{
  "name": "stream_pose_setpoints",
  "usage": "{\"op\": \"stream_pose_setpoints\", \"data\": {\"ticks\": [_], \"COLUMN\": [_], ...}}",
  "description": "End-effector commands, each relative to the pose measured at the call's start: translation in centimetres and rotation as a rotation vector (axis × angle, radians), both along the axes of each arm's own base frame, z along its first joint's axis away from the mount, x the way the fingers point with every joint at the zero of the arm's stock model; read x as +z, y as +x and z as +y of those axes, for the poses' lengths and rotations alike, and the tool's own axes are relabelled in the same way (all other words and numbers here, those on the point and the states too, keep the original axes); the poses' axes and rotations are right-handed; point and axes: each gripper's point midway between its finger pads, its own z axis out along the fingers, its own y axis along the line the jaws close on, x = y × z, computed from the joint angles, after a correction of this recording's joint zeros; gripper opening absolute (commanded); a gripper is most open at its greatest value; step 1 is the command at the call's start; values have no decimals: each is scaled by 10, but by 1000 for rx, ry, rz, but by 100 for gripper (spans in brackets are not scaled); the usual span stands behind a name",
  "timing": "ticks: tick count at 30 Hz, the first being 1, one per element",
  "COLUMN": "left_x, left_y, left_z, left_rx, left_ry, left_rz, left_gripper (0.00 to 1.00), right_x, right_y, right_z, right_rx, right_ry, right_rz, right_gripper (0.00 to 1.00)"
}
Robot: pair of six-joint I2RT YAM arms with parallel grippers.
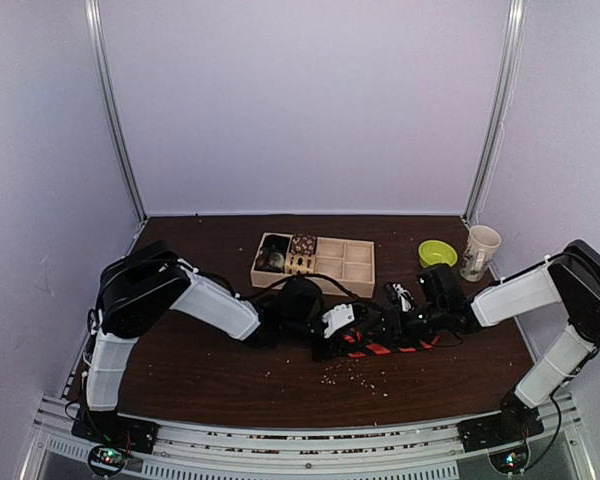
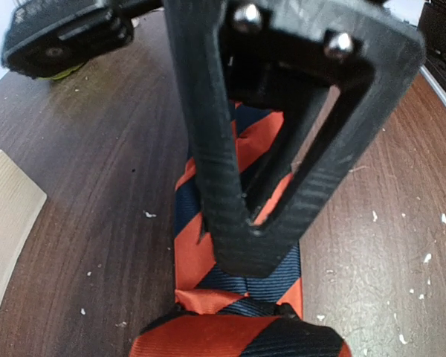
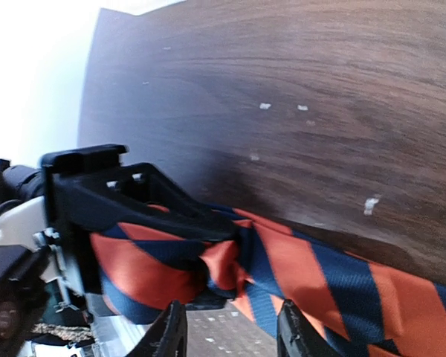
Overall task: Roll the ties
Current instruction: Roll the tie at the center of the board.
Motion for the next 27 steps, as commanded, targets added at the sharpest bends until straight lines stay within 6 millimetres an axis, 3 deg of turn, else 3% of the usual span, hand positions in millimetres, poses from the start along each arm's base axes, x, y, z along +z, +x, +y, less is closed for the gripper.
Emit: {"op": "stream_pose_setpoints", "data": {"ticks": [1,6,10,15,19,22,27], "left_x": [-58,-59,-59,-60,-61,-59,-37], "left_y": [-17,-17,-18,-18,-18,-15,-5], "left_z": [38,37,37,37,37,38,36], "left_rx": [-20,-28,-29,-31,-31,-15,18], "left_ry": [256,260,260,260,263,260,180], "left_rz": [81,84,85,89,89,88,83], "left_gripper": [27,28,28,28,28,33,53], "right_x": [30,40,30,17,4,-12,-42], "right_y": [0,2,6,9,5,-4,-15], "right_z": [16,31,36,40,35,26,2], "right_rx": [-7,11,15,10,7,12,-14], "right_ry": [147,152,112,92,54,4,-75], "right_rz": [5,-17,-17,2,22,48,94], "right_gripper": [44,49,47,32,1,0,0]}}
